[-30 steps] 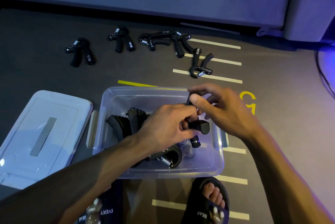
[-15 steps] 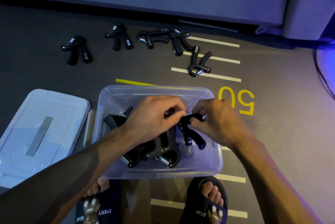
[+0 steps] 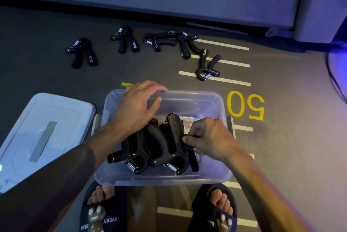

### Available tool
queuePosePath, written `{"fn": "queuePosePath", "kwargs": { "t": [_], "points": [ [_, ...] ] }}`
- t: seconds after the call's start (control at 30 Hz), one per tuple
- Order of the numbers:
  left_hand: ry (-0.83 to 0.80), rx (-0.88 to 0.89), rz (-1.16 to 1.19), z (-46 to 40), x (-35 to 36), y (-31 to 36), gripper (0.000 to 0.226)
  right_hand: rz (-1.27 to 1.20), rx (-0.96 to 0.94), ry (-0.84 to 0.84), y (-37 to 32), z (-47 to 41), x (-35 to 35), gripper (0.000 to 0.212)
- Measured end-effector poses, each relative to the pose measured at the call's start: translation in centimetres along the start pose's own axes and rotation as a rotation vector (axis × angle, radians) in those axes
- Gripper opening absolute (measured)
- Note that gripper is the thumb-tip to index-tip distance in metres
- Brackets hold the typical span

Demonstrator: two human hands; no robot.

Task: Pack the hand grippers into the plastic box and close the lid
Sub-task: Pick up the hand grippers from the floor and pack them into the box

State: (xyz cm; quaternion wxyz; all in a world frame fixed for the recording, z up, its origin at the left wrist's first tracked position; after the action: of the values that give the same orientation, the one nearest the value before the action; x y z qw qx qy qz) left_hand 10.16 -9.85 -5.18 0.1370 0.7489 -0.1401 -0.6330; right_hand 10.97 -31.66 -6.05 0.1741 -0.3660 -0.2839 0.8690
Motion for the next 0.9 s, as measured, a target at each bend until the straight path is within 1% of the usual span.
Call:
{"fn": "queuePosePath", "kwargs": {
  "t": [0.1,0.23,0.33,0.47,0.77,0.9],
  "points": [
    [-0.038,-0.022,-0.003,-0.4,0.2,-0.2,0.032,0.009,-0.01,-0.031,0.0,-0.3,-0.4,0.026],
    [-0.049,-0.059,0.004,-0.8,0.2,-0.3,0.032,0.028,-0.019,-0.049,-0.4,-0.5,-0.6,0.022],
    [-0.052,-0.054,-0.006,-0.7,0.3,-0.3,0.032,0.029,-0.002,-0.071,-0.4,-0.6,-0.5,0.028],
    [-0.063,-0.058,-0.009,-0.8,0.3,-0.4,0.033,0.089,0.02,-0.12,-0.3,-0.8,-0.3,0.031],
    [-0.053,-0.064,-0.002,-0.8,0.4,-0.5,0.033,0.309,-0.029,-0.21,-1.2,-0.6,0.5,0.034],
    [-0.05,-0.057,-0.008,-0.8,0.5,-0.6,0.032,0.331,-0.034,-0.191,-1.5,-0.4,0.3,0.035]
  ]
}}
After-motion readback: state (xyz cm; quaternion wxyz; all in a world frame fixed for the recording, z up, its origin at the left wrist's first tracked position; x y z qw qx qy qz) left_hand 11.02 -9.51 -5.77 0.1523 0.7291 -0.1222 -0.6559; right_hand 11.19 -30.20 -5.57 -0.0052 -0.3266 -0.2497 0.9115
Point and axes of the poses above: each hand's wrist, its own z-axis away from the middle knuckle, its own x-axis out of the palm, y = z × x, the point moved 5 cm from there along -z, towards the middle knuckle, and after that the axes turned 12 degrees about -z, right-handed, at the moved point
